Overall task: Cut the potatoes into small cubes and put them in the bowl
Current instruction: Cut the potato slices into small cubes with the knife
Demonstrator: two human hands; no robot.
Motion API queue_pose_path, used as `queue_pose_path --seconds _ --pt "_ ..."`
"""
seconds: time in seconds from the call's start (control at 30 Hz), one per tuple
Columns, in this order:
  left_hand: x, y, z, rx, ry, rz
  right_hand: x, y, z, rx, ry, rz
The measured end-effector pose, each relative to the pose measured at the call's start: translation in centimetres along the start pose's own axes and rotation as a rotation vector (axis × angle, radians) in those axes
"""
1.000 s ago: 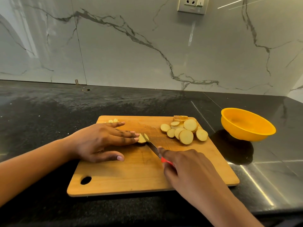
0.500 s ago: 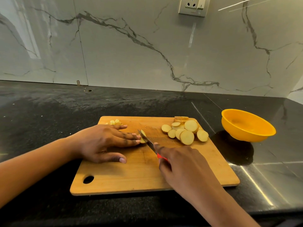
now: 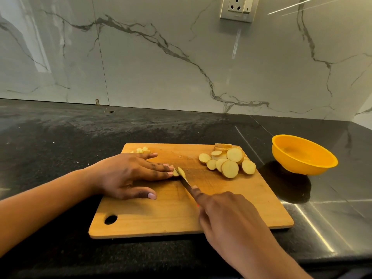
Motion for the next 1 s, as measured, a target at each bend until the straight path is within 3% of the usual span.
queue_pose_path --seconds 0.23,0.6,1.0 --pt "-0.6 -0.6 0.4 -0.127 0.031 -0.121 -0.4 -0.4 -0.2 -0.081 0.044 -0.049" --pt "-0.5 -0.3 0.1 -0.098 0.046 -0.216 0.7 -0.2 -1.5 -0.154 0.047 -0.076" --pt "-0.5 -0.3 0.3 -0.112 0.065 -0.238 2.2 1.2 -2.9 0.074 0.037 0.103"
Point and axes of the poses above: each hand's wrist, its own z-axis away from the middle knuckle, its own y-axis out of the palm, x = y × z, the point moved 3 cm from there along -z, towards the middle knuckle, and after that the axes turned 4 degrees about -z, right-handed, at the moved point
